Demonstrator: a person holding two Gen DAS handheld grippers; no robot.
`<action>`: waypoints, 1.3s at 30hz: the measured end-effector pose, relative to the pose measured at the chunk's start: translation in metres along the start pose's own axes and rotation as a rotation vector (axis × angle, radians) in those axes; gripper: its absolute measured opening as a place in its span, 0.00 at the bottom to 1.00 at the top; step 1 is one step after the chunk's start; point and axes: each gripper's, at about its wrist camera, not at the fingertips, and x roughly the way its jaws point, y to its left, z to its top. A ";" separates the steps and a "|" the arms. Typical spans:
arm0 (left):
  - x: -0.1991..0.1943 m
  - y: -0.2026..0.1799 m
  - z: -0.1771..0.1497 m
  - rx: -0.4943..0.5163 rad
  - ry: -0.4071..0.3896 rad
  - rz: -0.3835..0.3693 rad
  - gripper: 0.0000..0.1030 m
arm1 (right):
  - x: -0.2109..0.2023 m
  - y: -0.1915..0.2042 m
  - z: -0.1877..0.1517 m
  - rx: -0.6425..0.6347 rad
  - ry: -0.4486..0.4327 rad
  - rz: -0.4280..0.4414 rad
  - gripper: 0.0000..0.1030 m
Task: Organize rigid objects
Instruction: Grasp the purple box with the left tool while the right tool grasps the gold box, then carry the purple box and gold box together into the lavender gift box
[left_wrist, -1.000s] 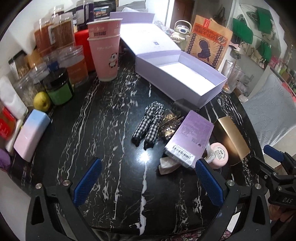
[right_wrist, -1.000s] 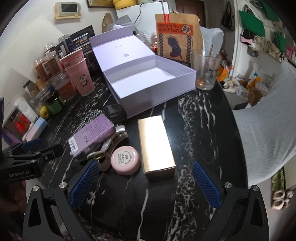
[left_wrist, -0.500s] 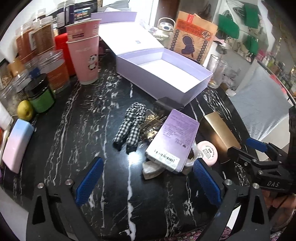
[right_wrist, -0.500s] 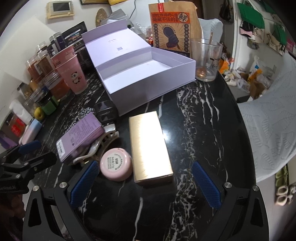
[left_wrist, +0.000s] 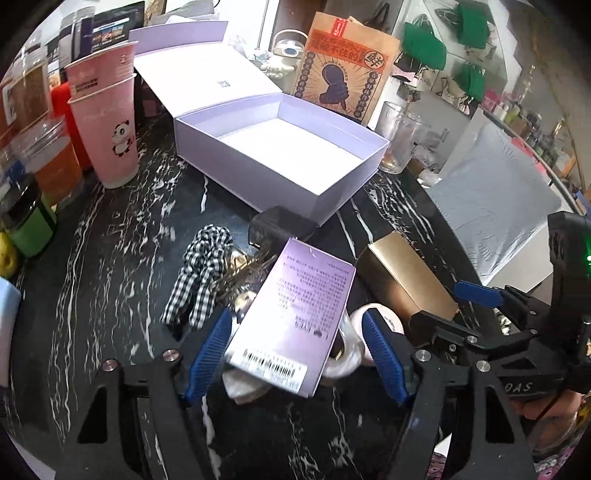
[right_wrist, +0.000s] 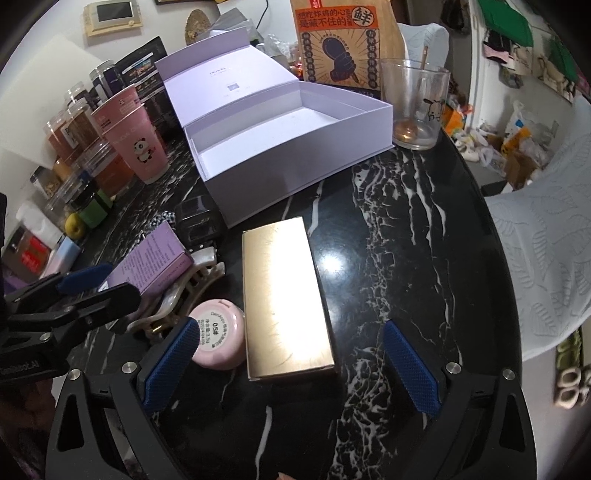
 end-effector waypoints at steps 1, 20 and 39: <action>0.004 0.000 0.001 0.000 0.011 0.001 0.71 | 0.001 -0.001 0.000 0.003 0.001 0.003 0.96; 0.008 0.012 0.002 -0.065 0.040 -0.008 0.50 | 0.025 -0.005 0.007 -0.027 0.025 -0.015 0.69; -0.016 0.015 -0.004 -0.106 -0.003 0.002 0.50 | 0.001 0.003 0.003 -0.065 -0.034 0.015 0.43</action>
